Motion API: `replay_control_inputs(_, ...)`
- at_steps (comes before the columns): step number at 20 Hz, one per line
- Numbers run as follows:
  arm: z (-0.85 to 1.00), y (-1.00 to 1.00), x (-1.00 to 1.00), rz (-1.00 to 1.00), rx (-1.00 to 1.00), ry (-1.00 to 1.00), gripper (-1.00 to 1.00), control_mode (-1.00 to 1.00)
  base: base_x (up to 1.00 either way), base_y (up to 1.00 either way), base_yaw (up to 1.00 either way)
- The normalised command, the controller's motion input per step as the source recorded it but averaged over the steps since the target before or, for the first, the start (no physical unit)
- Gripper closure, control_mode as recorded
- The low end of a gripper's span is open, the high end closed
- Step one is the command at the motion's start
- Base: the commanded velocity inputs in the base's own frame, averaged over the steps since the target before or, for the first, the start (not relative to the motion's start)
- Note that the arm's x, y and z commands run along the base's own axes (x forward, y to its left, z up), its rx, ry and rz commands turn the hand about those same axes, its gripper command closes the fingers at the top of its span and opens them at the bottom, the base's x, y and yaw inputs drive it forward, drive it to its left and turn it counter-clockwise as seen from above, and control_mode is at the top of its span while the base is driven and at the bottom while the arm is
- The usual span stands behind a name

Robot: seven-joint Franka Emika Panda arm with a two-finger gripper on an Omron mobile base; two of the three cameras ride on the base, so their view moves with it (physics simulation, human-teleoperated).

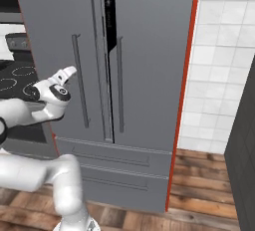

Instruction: Place the steak on the counter behind the older steak on the same shelf of the fridge to maintain FIFO order. Close the fridge door when finished.

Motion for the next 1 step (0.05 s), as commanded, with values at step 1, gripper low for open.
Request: replay_control_inputs(1,0.0,0.0,0.16,0.0,0.0,0.0,-1.0,-1.0,0.0,0.0,0.0)
